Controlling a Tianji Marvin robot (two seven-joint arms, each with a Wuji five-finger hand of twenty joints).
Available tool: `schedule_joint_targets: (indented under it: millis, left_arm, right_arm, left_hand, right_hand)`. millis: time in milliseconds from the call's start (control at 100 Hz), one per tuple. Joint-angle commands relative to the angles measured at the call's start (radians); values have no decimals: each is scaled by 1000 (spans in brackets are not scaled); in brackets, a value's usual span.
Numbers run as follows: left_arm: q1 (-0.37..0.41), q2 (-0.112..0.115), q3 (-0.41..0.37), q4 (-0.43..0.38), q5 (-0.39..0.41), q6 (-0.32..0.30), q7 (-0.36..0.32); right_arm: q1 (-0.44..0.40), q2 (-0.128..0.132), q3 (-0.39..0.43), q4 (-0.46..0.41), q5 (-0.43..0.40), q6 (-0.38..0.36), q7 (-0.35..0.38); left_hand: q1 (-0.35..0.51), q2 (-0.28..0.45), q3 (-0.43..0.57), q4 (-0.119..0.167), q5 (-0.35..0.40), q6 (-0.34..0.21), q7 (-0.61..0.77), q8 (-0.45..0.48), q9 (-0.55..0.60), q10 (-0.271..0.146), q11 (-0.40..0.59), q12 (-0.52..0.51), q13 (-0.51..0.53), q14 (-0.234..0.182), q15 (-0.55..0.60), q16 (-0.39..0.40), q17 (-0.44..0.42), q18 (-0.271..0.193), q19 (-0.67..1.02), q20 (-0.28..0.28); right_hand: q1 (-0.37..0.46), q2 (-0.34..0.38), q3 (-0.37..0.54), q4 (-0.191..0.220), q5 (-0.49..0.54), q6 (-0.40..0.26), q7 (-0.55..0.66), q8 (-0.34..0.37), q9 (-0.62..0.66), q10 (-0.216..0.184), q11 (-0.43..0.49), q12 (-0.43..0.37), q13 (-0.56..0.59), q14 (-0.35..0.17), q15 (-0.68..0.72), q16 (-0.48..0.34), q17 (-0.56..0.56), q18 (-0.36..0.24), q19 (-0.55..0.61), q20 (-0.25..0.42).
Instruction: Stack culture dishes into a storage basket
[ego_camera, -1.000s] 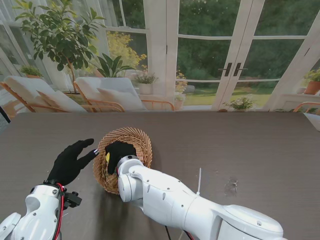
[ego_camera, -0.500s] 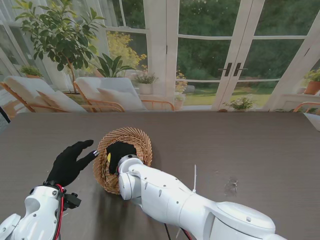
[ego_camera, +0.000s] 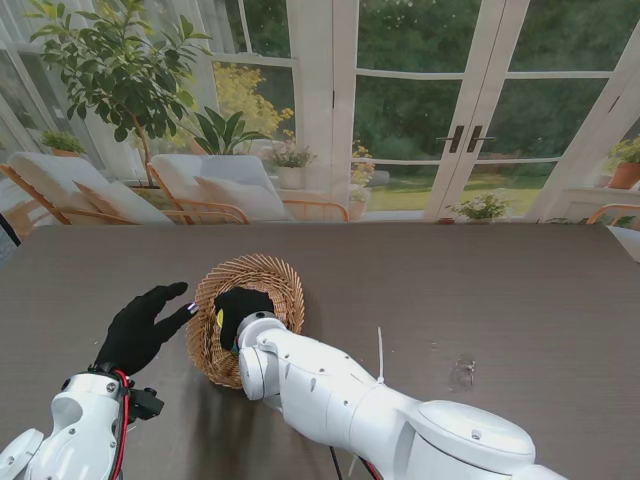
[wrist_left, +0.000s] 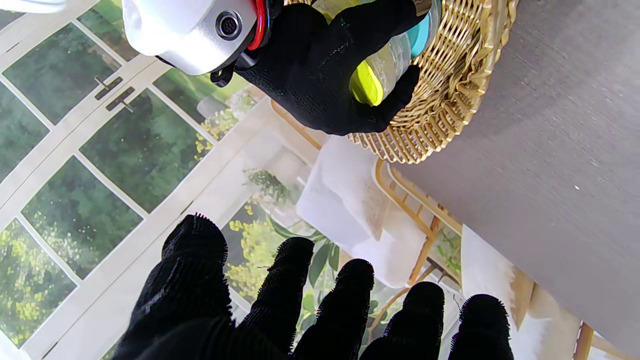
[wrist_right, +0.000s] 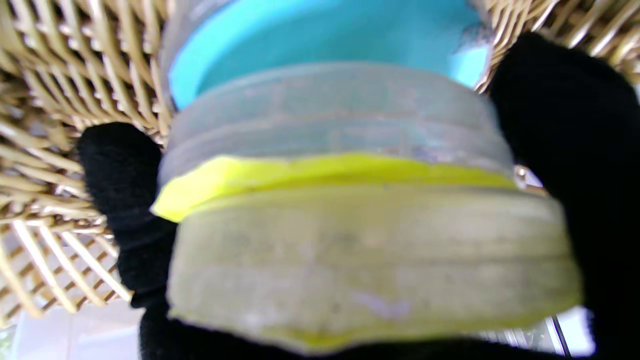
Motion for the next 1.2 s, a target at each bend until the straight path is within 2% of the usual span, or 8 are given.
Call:
schedule_joint_targets:
  millis: [0,180,280,370,800,1050,1190]
  left_arm:
    - [6,-2,1,-9,-2,10,-15]
    - [9,-3,3,-14,0,17,-14]
    - [11,-2,4,-18,1,23,-15]
    - [13,-3,4,-21,0,28,-16]
    - [14,-1,3,-26,-3,38,-26]
    - [13,0,1,-28,-7,40,-35]
    - [15,0,2,-30,-7,45,-36]
  right_arm:
    - [-2,-7,-5,4,-4,-6,20]
    - [-1,-8,-18,13,-14,-14,37]
    - [-1,-3,-23,2,-20,-4,50]
    - [0,3,-30,-7,-27,-2,64]
    - [4,5,-42,-6,-45,-3,72]
    - [11,17,-58,-28,-69,9,97]
    - [11,25,-64,-42,-80,18,109]
  left_hand:
    - [-5,28,-18,11,-8,-23,-4,1,-15,-18,-2,-6,-29,-25,-14,-8,-20,-28,-30,-4]
    - [-6,28,-18,11,-6,-22,-4,1,-15,-14,-3,-6,-29,-24,-14,-8,-20,-27,-31,-4]
    - [-6,28,-18,11,-6,-21,-4,1,-14,-13,-2,-6,-29,-23,-14,-8,-19,-26,-30,-4]
    - [-6,28,-18,11,-6,-18,-4,1,-15,-13,-3,-6,-28,-23,-14,-8,-20,-25,-31,-4]
    - [-6,29,-18,11,-3,-17,-3,2,-14,-12,-2,-6,-27,-21,-13,-8,-19,-26,-30,-4]
    - [-6,29,-18,11,-5,-13,-4,1,-15,-7,-3,-6,-26,-21,-13,-7,-18,-26,-30,-4]
    - [-6,29,-18,11,-4,-13,-4,2,-15,-5,-2,-6,-26,-21,-13,-7,-17,-26,-30,-4]
  right_hand:
    - [254,145,212,180,-15,24,46,23,-17,-29,63,10,75,-388,83,-7,-85,-250,5,42]
    - [208,163,185,181,-74,29,43,20,-72,-25,50,-1,-9,-356,92,-23,-166,-218,-49,42]
    - [191,172,179,180,-103,28,32,14,-104,-14,43,-5,-57,-337,95,-29,-225,-174,-78,45]
    - [169,185,168,181,-134,37,19,6,-140,-12,31,-11,-115,-323,100,-35,-291,-165,-105,58]
    - [100,216,138,175,-211,50,11,5,-204,-6,18,-21,-209,-305,80,-59,-427,-148,-148,77]
    - [52,227,112,170,-238,57,-21,-11,-225,-2,-22,-47,-262,-288,4,-101,-494,-130,-185,96]
    - [26,234,104,168,-254,62,-36,-18,-246,14,-44,-63,-282,-277,-40,-123,-518,-113,-211,98]
